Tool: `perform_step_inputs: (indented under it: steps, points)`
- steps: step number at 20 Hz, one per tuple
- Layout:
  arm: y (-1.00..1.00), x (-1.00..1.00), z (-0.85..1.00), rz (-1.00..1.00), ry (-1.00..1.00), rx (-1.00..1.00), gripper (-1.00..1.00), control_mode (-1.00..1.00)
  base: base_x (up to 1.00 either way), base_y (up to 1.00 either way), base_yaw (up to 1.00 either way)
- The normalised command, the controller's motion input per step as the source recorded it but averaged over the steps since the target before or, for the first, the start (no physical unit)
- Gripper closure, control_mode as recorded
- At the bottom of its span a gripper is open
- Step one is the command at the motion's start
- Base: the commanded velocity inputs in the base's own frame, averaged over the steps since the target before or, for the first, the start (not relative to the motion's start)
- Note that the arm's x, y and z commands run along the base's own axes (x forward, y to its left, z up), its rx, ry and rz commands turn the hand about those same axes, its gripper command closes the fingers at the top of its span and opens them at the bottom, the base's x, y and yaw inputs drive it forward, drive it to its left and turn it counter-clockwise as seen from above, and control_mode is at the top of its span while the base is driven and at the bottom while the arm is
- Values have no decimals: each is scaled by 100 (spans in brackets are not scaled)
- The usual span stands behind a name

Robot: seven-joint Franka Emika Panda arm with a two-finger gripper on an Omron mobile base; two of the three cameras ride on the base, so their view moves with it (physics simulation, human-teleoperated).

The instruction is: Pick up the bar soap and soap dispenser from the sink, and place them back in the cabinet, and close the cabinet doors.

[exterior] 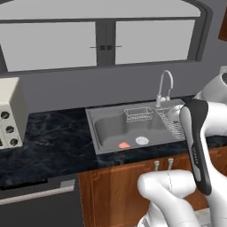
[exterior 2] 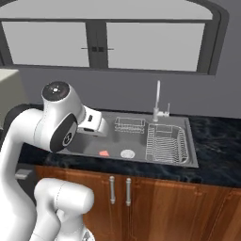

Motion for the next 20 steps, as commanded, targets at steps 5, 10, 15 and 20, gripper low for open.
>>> perform_step_inputs:
  steps: [5, 10, 15, 20]
  points:
    - [0, 0, 0, 0, 0, 0, -100, 100, 38, 16, 0]
    - [0, 0, 0, 0, 0, 0, -100, 100, 34, 18, 1]
    - [0, 0, 0, 0, 0, 0, -100, 100, 40, 18, 2]
    - [0, 0, 0, 0, 0, 0, -100, 100, 40, 16, 3]
